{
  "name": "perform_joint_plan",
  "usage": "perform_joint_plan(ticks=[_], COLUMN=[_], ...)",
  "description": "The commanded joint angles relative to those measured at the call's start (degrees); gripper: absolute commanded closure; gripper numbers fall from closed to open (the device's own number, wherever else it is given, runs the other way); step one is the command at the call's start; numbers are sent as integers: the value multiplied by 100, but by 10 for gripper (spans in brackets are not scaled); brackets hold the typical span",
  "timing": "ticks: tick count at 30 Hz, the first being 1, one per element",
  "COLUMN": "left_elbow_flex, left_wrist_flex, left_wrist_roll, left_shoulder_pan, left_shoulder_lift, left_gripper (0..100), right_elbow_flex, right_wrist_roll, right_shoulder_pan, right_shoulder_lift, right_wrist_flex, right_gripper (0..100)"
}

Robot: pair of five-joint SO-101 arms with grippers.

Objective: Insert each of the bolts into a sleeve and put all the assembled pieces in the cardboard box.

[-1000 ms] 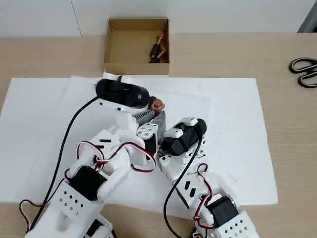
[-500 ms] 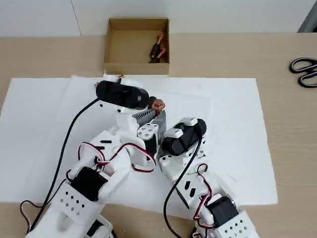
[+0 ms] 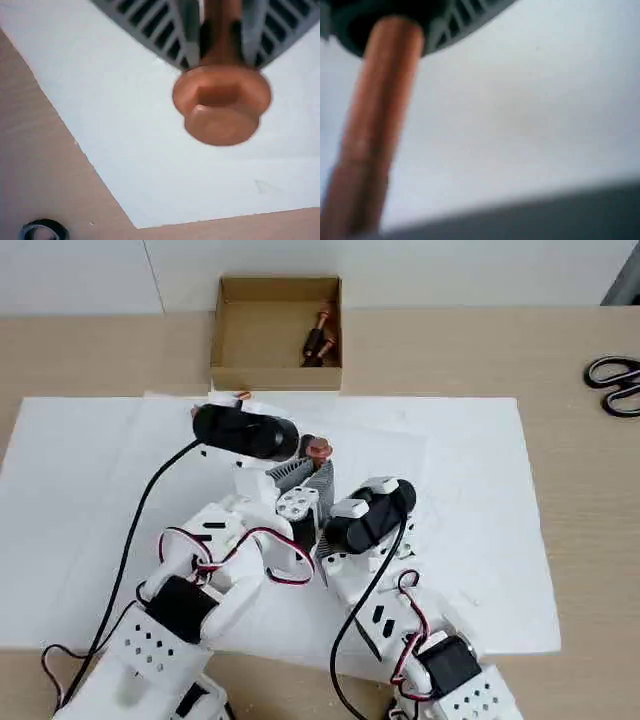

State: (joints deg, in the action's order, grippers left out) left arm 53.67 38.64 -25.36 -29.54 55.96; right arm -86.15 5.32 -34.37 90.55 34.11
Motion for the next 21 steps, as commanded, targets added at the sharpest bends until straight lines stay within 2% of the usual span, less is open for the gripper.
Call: perform_joint_plan(ticks=[1,21], left_elbow_flex=[-40,-40], left_wrist_flex=[-193,-299], left_wrist_roll=[-9,-26], left_shoulder_pan=[79,-9], left_shoulder_lift=[62,53], left_gripper=[994,994], right_elbow_flex=[167,158], right_wrist_roll=[35,35], right_shoulder_pan=[40,40], right_shoulder_lift=[110,110], right_wrist_flex=[-136,-136], right_gripper=[995,995])
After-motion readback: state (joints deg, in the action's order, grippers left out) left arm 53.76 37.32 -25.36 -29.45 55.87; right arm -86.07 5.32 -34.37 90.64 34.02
